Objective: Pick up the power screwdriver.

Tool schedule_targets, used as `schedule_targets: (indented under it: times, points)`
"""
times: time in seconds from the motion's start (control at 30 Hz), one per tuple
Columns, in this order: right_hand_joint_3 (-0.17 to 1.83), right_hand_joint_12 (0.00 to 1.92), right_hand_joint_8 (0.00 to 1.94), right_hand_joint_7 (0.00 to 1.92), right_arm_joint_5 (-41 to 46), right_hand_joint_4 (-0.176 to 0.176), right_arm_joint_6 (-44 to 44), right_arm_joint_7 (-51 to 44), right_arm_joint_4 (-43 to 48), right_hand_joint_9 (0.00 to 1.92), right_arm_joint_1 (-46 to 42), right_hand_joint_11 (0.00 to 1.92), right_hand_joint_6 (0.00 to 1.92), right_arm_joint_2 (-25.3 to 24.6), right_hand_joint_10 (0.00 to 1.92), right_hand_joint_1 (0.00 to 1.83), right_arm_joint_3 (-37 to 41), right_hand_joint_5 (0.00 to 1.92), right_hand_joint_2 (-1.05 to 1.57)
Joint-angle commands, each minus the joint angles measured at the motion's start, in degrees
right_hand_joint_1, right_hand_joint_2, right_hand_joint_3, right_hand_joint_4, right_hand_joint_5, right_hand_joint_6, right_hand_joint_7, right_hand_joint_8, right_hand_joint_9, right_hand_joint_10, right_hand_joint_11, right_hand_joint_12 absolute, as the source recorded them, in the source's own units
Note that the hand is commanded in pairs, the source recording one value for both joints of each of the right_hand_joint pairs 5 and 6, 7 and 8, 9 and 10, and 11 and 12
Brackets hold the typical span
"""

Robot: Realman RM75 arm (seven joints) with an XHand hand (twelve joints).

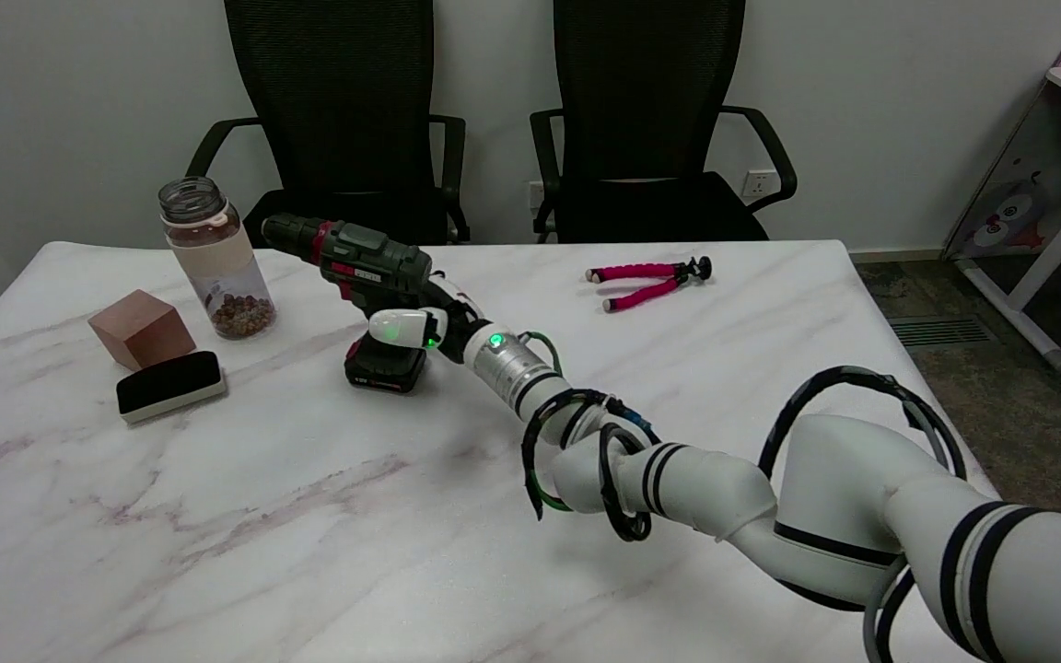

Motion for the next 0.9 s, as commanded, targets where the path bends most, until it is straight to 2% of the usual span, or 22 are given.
schedule_targets:
  times: [0.03, 0.53, 0.6, 0.77, 0.9]
  points:
    - [0.87, 0.06, 0.2, 0.2, -0.05, 0.176, -4.68, -5.58, 3.4, 0.26, 2.44, 0.06, 0.2, -4.11, 0.26, 0.87, -0.12, 0.2, -0.64]
    - [0.75, 0.07, 0.21, 0.21, 0.01, 0.176, -2.52, -5.58, 3.23, 0.29, 2.18, 0.07, 0.21, -3.96, 0.29, 0.92, -0.03, 0.21, -0.46]
    - [0.71, 0.1, 0.22, 0.22, 0.66, 0.176, -2.48, -5.58, 3.14, 0.31, 2.11, 0.1, 0.22, -3.87, 0.31, 0.92, -0.03, 0.22, -0.4]
    - [0.74, 0.26, 0.24, 0.24, 2.73, 0.176, -1.23, -5.58, 3.38, 0.42, 2.09, 0.26, 0.24, -3.67, 0.42, 0.97, -0.03, 0.24, -0.3]
    - [0.79, 0.31, 0.25, 0.25, 3.53, 0.176, -0.31, -5.58, 3.34, 0.45, 2.07, 0.31, 0.25, -3.59, 0.45, 0.98, -0.03, 0.25, -0.28]
